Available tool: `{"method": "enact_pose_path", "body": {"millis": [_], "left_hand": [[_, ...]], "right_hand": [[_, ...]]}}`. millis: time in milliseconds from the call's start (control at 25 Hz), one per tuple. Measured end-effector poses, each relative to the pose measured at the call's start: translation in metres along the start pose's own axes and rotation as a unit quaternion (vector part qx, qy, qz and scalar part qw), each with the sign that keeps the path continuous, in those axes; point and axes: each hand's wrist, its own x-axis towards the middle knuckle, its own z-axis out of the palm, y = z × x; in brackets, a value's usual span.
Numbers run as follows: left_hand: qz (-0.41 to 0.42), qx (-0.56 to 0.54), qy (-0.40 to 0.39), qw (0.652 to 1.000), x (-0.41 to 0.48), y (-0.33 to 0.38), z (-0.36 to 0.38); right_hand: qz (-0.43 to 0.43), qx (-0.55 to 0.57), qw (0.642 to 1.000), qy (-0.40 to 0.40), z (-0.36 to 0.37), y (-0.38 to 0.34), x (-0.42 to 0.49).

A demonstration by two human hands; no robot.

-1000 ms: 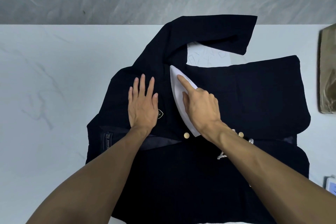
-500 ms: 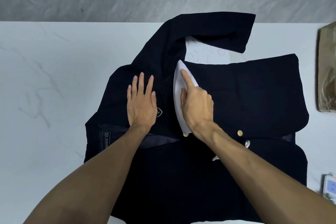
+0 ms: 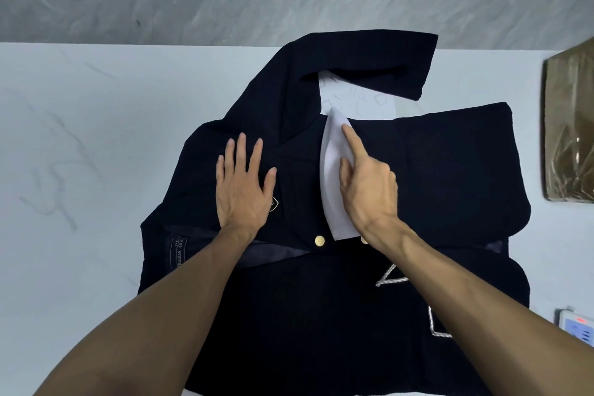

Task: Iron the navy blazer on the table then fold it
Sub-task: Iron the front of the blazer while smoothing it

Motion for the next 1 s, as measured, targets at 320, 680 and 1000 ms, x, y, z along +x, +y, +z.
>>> {"method": "enact_pose_path", "body": {"millis": [320,680,1000], "left_hand": [[0.004,0.019,-0.015,1.0,-0.001,0.001,-0.002],[0.001,0.017,-0.004,1.0,-0.001,0.004,-0.002],[0.013,0.01,0.003,1.0,-0.002,0.004,-0.001]], "right_hand": [[-0.003,-0.082,0.997,-0.002,0.004,0.012,0.015],[0.0,-0.036,0.999,-0.011,-0.02,0.032,0.013],[-0.029,-0.101,0.994,-0.019,-0.002,0.03,0.01]]}}
